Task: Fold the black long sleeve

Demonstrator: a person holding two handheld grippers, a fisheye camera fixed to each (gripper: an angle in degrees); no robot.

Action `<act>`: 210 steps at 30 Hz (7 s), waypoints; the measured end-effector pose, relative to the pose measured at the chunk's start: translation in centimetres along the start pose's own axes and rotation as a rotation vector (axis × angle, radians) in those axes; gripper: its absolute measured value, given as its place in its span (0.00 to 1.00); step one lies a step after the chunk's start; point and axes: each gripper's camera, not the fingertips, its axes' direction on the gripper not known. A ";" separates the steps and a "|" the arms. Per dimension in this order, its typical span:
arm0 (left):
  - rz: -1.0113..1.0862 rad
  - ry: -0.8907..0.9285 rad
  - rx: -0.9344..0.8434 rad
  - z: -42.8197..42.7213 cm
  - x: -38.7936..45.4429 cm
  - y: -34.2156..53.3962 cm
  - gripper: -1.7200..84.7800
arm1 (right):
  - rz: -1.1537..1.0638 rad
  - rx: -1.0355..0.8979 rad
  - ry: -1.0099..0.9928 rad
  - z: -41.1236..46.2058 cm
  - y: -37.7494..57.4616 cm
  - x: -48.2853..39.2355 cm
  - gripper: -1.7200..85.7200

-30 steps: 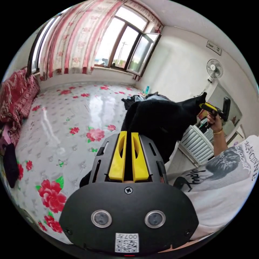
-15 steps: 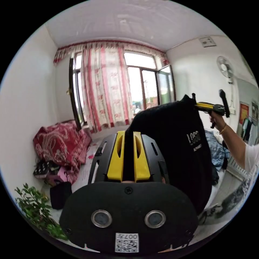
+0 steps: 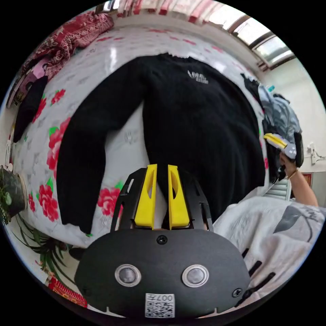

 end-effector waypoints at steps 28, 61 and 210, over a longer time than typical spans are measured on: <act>-0.070 0.002 -0.118 -4.7 1.9 -7.3 0.07 | 0.413 0.014 -0.019 4.4 0.7 22.8 0.08; -0.229 0.302 0.265 -11.6 -4.5 -4.1 0.08 | 0.133 0.185 -0.641 2.2 7.7 12.8 0.12; -0.530 0.039 0.992 -22.9 -21.7 4.2 0.02 | 0.231 0.199 -0.576 -5.6 18.3 5.9 0.02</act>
